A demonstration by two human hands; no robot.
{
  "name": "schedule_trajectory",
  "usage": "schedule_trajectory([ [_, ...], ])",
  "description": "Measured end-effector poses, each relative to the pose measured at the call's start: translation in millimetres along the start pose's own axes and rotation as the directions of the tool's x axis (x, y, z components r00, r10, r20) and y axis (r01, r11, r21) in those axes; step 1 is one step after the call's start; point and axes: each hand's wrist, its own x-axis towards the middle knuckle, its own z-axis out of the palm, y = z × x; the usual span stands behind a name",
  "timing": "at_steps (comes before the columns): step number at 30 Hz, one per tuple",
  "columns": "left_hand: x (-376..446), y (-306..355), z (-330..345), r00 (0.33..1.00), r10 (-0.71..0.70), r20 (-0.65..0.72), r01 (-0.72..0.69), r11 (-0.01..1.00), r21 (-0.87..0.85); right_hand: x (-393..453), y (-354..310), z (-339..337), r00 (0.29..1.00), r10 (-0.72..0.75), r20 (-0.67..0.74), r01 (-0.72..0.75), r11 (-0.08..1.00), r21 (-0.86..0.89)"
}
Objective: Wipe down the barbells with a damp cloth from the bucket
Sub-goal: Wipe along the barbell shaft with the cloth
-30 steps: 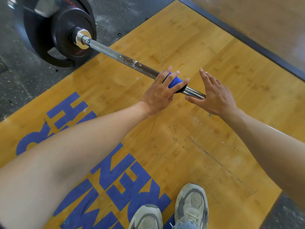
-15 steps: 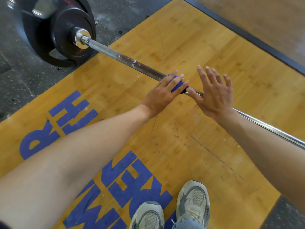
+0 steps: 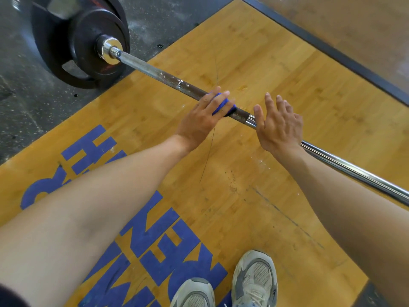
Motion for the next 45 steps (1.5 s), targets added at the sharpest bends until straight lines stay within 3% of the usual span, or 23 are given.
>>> schedule_trajectory([
  [3,15,8,4,0.993,-0.113,-0.026,0.114,0.991,0.071,14,4,-3,1.000,0.008,0.021,-0.009,1.000,0.026],
  [6,29,38,19,0.999,0.007,-0.047,-0.004,0.999,0.052,27,10,-7,0.999,0.017,0.052,-0.020,0.998,0.055],
  [9,40,17,20,0.998,0.055,-0.026,-0.054,0.997,0.057,43,16,-11,0.997,0.025,0.073,-0.032,0.996,0.088],
  [12,44,-16,25,0.988,-0.143,0.054,0.141,0.990,0.027,57,22,-15,0.995,0.019,0.094,-0.029,0.993,0.110],
  [14,55,-17,32,0.977,-0.211,0.020,0.210,0.976,0.047,67,24,-17,0.994,0.025,0.106,-0.037,0.994,0.105],
  [18,84,22,47,0.996,0.067,-0.051,-0.062,0.995,0.084,91,33,-18,0.983,0.053,0.176,-0.074,0.991,0.113],
  [22,95,-1,45,0.988,0.131,0.080,-0.139,0.985,0.104,112,41,-22,0.958,0.058,0.282,-0.103,0.983,0.150],
  [25,99,-43,42,0.995,-0.059,0.085,0.053,0.996,0.071,123,47,-22,0.951,0.043,0.305,-0.095,0.983,0.156],
  [27,103,-47,41,0.965,-0.218,0.143,0.218,0.976,0.016,130,50,-21,0.951,0.030,0.308,-0.082,0.984,0.158],
  [28,107,-40,42,0.972,-0.201,0.126,0.200,0.980,0.018,131,51,-20,0.951,0.014,0.310,-0.067,0.985,0.161],
  [31,119,3,49,0.998,0.044,0.053,-0.046,0.998,0.044,135,55,-16,0.958,-0.028,0.287,-0.023,0.984,0.174],
  [33,113,19,49,0.980,0.140,0.141,-0.138,0.990,-0.027,130,52,-16,0.964,-0.014,0.265,-0.028,0.988,0.155],
  [35,104,3,37,0.968,0.150,0.201,-0.147,0.989,-0.033,121,48,-17,0.974,-0.005,0.225,-0.021,0.994,0.111],
  [40,91,-31,38,0.978,-0.183,0.104,0.188,0.981,-0.043,99,43,-20,0.986,-0.032,0.166,0.018,0.996,0.082],
  [45,82,26,31,0.992,0.043,0.115,-0.030,0.993,-0.114,78,35,-17,0.993,-0.037,0.112,0.029,0.997,0.073],
])
